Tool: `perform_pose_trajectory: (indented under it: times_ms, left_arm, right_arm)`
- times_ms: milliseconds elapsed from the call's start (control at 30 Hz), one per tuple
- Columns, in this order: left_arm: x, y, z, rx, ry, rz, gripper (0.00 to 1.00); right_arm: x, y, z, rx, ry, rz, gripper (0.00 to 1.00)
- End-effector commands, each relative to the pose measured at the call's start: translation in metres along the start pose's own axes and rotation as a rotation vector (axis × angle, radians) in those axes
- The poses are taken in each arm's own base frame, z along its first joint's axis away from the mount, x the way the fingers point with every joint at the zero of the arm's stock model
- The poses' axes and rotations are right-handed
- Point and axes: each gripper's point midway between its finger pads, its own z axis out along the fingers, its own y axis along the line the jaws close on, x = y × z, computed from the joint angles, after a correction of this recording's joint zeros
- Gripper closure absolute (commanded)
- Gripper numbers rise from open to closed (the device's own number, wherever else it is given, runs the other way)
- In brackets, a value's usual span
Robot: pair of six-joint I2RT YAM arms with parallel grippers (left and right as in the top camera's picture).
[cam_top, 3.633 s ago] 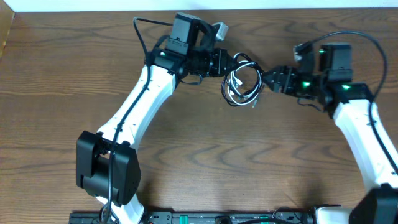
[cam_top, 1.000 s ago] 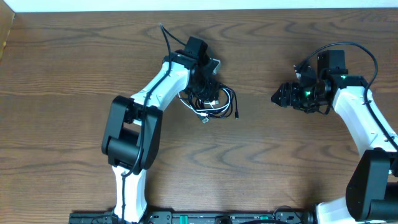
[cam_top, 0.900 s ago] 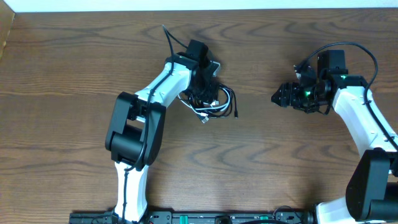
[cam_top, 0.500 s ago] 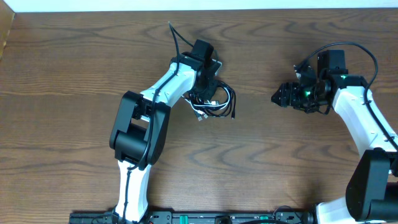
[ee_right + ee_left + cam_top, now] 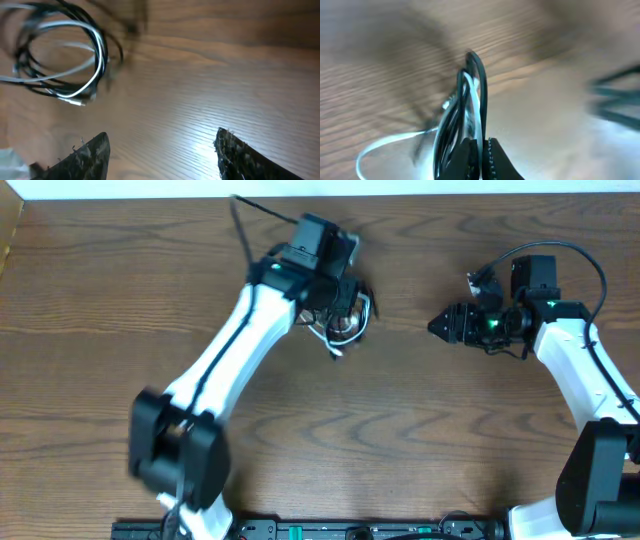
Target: Untangle cables
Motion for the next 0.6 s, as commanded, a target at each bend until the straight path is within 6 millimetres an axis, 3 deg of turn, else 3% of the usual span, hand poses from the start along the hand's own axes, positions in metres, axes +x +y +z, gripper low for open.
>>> perform_pose_trajectory:
  times_ms: [0,100,267,500,567]
  left_arm:
    - [-0.001,-0.035,-0.022,0.174,-0.003,-0.025,0.93]
    - [-0.001,-0.045,-0.026,0.236,0.005,-0.06,0.93]
    - [-0.001,-0.045,-0.026,0.235,0.009,-0.11,0.93]
    - [-0.004,-0.046,-0.026,0.237,0.006,-0.172,0.93]
    - [-0.008,-0.048,-0.03,0.242,-0.01,-0.186,0.92]
  right_arm:
    - [-0.003,0.042,0.001,-0.13,-0.007,-0.067,0.37]
    - [-0.005,0.063,0.011,-0.161,-0.014,-0.078,0.39]
    - [-0.013,0.086,0.018,-0.197,-0.043,-0.035,0.39]
    - [-0.014,0.078,0.032,-0.045,-0.083,0.1,0.43]
    - [-0.015,0.067,0.037,0.043,-0.111,0.186,0.42]
